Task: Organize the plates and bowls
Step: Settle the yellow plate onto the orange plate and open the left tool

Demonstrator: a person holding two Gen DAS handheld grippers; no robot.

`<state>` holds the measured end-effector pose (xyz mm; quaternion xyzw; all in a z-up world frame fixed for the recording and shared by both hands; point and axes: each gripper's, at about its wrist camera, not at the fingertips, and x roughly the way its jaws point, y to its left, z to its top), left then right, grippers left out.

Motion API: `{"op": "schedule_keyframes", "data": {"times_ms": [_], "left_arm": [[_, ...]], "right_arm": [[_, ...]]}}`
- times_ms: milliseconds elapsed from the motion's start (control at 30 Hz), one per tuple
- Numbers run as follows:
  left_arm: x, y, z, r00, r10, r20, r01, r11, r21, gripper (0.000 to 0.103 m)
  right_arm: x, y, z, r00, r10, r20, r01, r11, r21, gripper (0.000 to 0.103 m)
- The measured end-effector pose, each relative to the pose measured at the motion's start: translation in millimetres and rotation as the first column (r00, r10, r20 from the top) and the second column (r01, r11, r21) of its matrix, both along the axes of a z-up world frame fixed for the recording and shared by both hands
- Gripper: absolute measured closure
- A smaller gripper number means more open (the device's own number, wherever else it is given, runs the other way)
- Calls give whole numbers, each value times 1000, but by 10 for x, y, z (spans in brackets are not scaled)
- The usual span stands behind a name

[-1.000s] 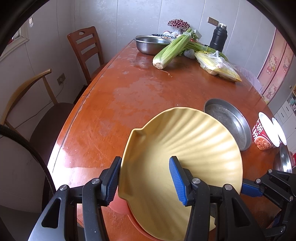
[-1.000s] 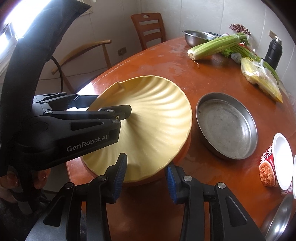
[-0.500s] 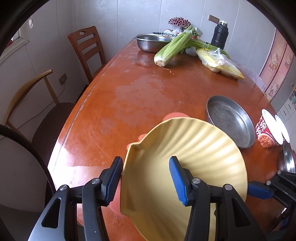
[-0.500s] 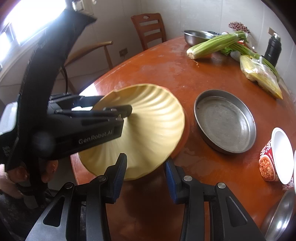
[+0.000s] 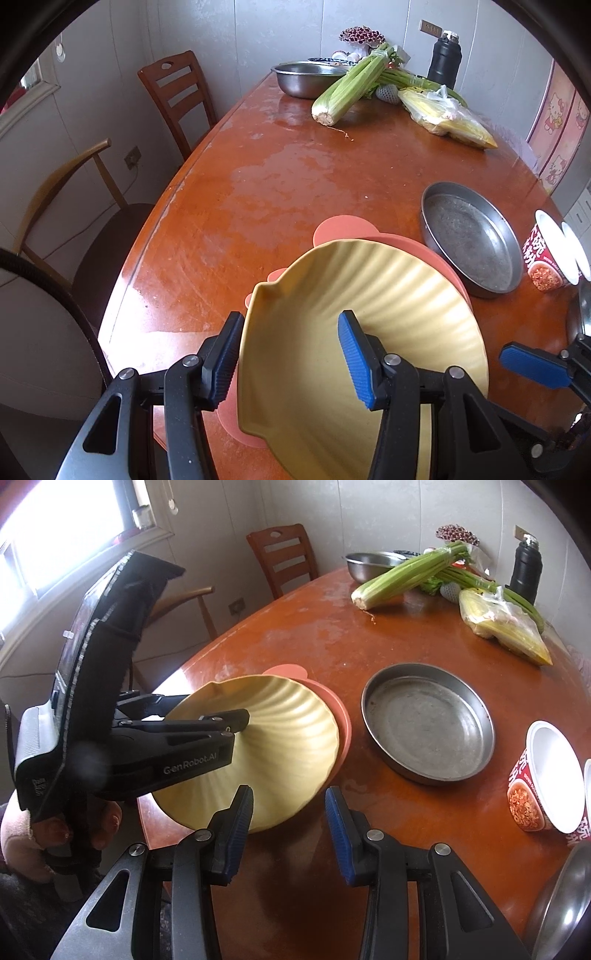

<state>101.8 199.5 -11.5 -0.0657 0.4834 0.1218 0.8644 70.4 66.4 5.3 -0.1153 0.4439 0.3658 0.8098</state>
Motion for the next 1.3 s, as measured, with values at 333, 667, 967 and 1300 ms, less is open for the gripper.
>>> {"op": "schedule_keyframes", "data": {"times_ms": [333,667,967,1300], "left_arm": [[1,-56,17,999,35,-15,-34,998,43,50],[-16,-109,60,999,39,-29,-37,997,63,50],[-24,-145,121,998,58,-29,-56,996,69,47],[-29,-231,220,999,50,-18,-49,996,74,42]], "right_arm": [[35,-191,-29,1000,-24,-11,24,999,24,60],[89,-357,-17,998,-61,-16,62,996,62,60],[119,-530,34,995,-103,-4,103,991,85,59],[137,-744,86,991,-134,1,133,983,129,55]]}}
